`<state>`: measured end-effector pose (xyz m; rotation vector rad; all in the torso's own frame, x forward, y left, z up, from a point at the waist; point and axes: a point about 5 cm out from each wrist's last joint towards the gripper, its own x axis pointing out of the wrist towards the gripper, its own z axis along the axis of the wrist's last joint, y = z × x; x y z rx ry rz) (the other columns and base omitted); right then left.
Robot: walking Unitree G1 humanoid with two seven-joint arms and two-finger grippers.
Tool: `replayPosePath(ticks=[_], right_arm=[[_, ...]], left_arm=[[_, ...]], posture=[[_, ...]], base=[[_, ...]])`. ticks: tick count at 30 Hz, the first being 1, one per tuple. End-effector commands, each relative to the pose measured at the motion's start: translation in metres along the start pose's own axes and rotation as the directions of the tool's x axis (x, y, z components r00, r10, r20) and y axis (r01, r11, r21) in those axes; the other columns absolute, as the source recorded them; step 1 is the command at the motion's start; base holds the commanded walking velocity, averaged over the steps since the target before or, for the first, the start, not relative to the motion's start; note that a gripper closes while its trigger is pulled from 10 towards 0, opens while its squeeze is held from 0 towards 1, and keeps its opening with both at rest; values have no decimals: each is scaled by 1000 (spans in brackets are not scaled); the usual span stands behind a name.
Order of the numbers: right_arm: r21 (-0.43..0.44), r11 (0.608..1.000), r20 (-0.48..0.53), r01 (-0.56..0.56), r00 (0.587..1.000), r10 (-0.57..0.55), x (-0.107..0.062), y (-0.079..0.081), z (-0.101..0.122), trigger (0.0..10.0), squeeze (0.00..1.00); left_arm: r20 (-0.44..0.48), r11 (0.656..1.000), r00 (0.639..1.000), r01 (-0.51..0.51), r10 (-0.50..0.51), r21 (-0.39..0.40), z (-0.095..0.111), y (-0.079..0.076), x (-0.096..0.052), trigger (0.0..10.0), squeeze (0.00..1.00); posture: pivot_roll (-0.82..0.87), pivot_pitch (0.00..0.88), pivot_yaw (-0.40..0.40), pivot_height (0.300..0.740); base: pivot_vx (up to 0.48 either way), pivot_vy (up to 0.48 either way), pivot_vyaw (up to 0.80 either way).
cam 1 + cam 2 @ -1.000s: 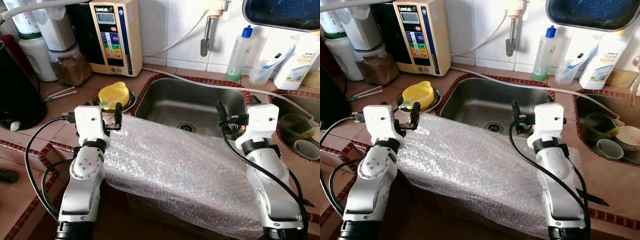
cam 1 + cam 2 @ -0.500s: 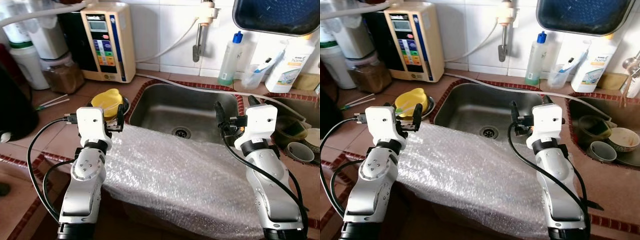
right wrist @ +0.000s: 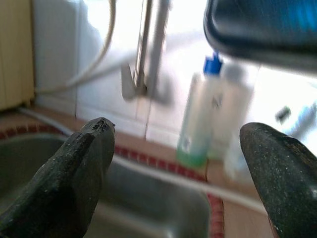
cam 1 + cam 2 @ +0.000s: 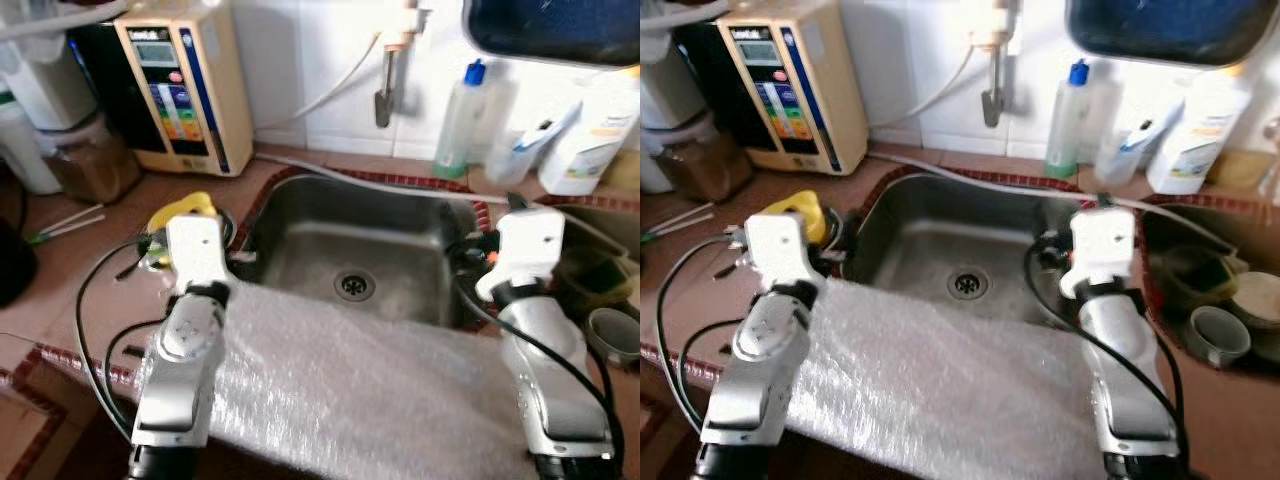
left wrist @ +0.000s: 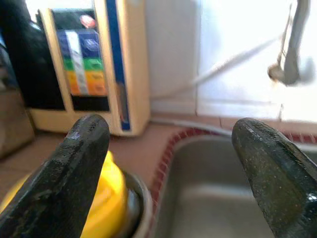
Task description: Kitchen organization
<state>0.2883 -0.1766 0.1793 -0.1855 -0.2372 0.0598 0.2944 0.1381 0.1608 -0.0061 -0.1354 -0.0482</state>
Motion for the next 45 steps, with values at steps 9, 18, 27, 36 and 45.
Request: replayPosePath(ticks=[9,18,27,36,45], right_arm=[[19,999,2,-42,999,42,0,9,0,10000,0],[111,985,47,-132,991,127,1,15,13,10000,0],[138,933,60,-333,943,328,-5,38,18,10000,0],[148,824,28,-547,835,549,-18,62,17,10000,0],[153,808,-13,-569,816,578,-26,64,11,10000,0]], left_arm=[[9,998,999,-52,52,42,1,9,-4,10000,0],[51,977,983,-181,176,113,11,32,-5,10000,0],[32,965,980,-201,198,167,10,50,-21,10000,0],[-83,990,988,-123,128,65,-15,36,-18,10000,0],[-139,996,987,-88,84,-26,-20,24,-13,10000,0]], posture=[[35,0,43,740],[38,0,45,740],[57,0,42,740],[41,0,43,740],[33,0,48,740]], base=[[0,0,0],[0,0,0],[0,0,0],[0,0,0],[0,0,0]])
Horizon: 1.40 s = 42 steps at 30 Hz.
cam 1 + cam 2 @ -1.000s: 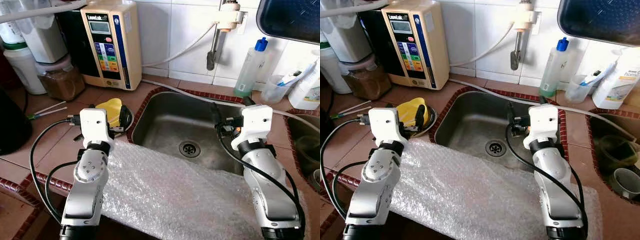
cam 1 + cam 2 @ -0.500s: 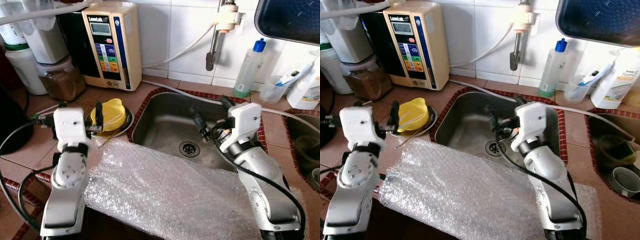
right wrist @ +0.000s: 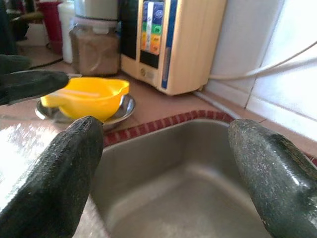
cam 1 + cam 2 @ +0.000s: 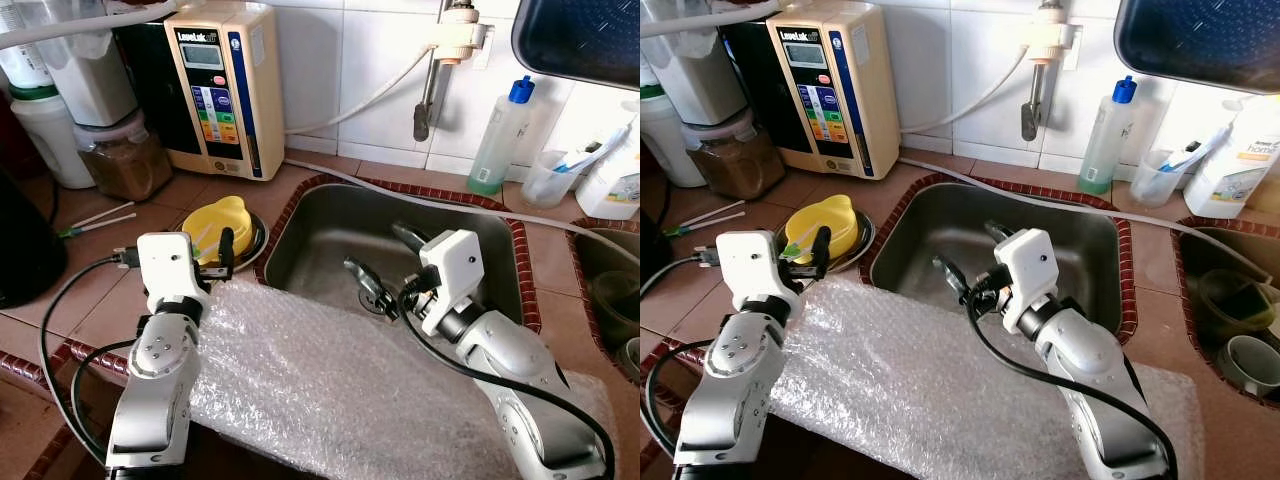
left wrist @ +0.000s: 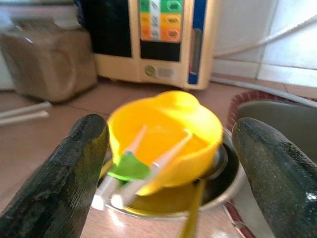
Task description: Kitchen organization
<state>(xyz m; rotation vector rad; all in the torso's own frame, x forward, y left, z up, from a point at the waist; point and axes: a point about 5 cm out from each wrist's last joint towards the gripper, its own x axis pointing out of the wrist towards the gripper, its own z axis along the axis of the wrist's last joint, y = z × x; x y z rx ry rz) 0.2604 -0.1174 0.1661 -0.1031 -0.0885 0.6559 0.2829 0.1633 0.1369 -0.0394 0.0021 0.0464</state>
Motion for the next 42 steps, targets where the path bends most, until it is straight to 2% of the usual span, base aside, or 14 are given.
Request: replayPosePath(ticks=[1,6,13,22,33,42], right_arm=[[-11,1000,12,-25,1000,25,0,4,6,10000,0],[-7,996,-29,-89,996,89,-3,11,0,10000,0],[-9,995,-45,-101,994,100,-4,13,-3,10000,0],[-13,995,-54,-99,994,98,-4,14,-5,10000,0],[-21,998,-43,-65,997,64,-1,11,-5,10000,0],[-21,997,-53,-69,996,68,-4,11,-6,10000,0]], left_arm=[[0,1000,1000,11,-11,3,2,-1,3,10000,0],[-17,1000,1000,-24,25,13,-1,4,4,10000,0],[-44,999,998,-54,54,8,-5,9,4,10000,0],[-77,999,996,-45,45,-4,-11,8,4,10000,0],[-22,999,999,-37,38,14,0,8,8,10000,0],[-22,999,999,-42,42,12,-2,5,6,10000,0]], posture=[[33,0,48,740],[34,0,48,740],[35,0,47,740],[35,0,48,740],[52,0,53,740],[48,0,43,740]], base=[[0,0,0],[0,0,0],[0,0,0],[0,0,0],[0,0,0],[0,0,0]])
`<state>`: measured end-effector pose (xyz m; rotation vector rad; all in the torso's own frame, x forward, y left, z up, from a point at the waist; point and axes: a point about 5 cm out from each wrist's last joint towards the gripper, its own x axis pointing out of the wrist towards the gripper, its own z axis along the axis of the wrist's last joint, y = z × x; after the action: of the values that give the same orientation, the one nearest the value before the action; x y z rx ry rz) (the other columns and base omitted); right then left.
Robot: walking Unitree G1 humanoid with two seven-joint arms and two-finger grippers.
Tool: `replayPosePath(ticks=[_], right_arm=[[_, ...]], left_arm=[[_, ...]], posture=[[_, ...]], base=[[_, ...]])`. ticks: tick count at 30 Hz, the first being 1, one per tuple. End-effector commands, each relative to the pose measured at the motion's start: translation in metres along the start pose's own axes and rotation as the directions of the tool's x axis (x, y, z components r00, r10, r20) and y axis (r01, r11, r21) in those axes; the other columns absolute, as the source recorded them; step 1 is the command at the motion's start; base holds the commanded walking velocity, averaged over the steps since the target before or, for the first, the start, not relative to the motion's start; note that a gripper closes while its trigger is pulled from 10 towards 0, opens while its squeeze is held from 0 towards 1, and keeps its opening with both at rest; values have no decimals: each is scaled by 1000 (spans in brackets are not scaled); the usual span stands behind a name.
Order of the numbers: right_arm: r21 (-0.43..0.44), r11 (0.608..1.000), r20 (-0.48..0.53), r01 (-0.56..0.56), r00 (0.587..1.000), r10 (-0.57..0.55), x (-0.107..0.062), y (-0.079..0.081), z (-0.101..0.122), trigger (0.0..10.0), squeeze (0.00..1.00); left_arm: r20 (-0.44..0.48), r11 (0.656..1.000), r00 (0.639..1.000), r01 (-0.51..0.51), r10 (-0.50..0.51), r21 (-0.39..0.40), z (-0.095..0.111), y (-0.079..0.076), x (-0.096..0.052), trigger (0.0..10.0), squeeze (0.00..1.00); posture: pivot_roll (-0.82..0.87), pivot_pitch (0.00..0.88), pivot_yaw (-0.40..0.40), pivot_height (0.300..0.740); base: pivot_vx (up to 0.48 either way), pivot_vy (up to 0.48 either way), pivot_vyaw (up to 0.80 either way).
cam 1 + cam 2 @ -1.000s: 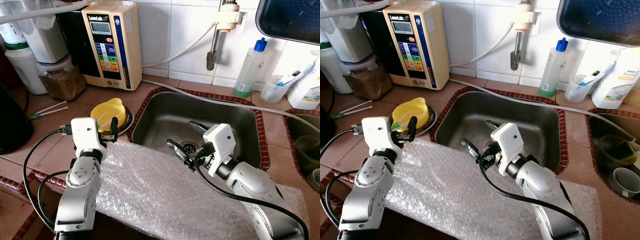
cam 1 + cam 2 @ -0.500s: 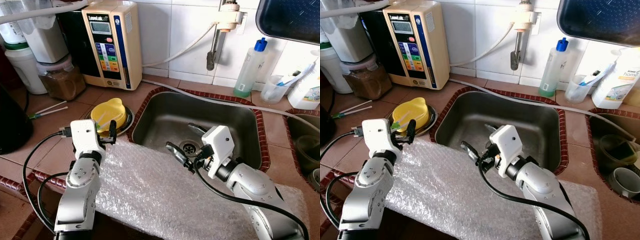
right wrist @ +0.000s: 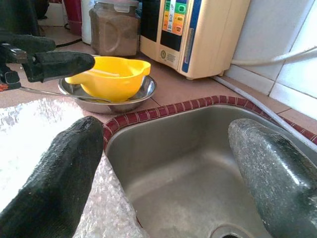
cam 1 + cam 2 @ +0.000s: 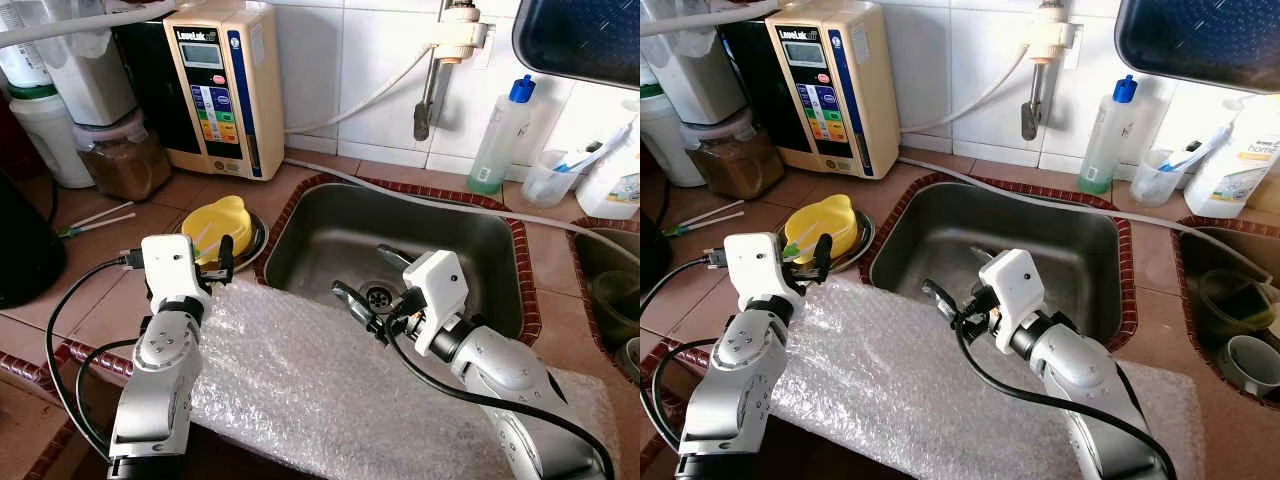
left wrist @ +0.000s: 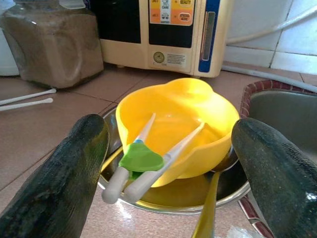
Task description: Kitchen organization
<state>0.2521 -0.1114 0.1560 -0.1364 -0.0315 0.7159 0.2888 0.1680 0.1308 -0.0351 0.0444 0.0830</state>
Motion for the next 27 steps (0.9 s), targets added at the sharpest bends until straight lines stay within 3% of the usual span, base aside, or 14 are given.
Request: replayPosePath(ticks=[1,21,27], right_arm=[[-14,1000,7,-3,1000,3,0,-1,2,10000,0],[-24,1000,7,2,1000,-2,-2,-4,4,10000,0],[-36,989,81,144,987,-140,-1,-17,13,10000,0]], left_arm=[[18,1000,1000,-8,8,6,3,1,-1,10000,0],[36,1000,999,-4,4,8,4,-2,5,10000,0],[121,999,993,14,-20,49,18,-6,5,10000,0]], posture=[[47,0,42,740],[26,0,34,740],[30,0,36,740]], base=[[0,0,0],[0,0,0],[0,0,0]])
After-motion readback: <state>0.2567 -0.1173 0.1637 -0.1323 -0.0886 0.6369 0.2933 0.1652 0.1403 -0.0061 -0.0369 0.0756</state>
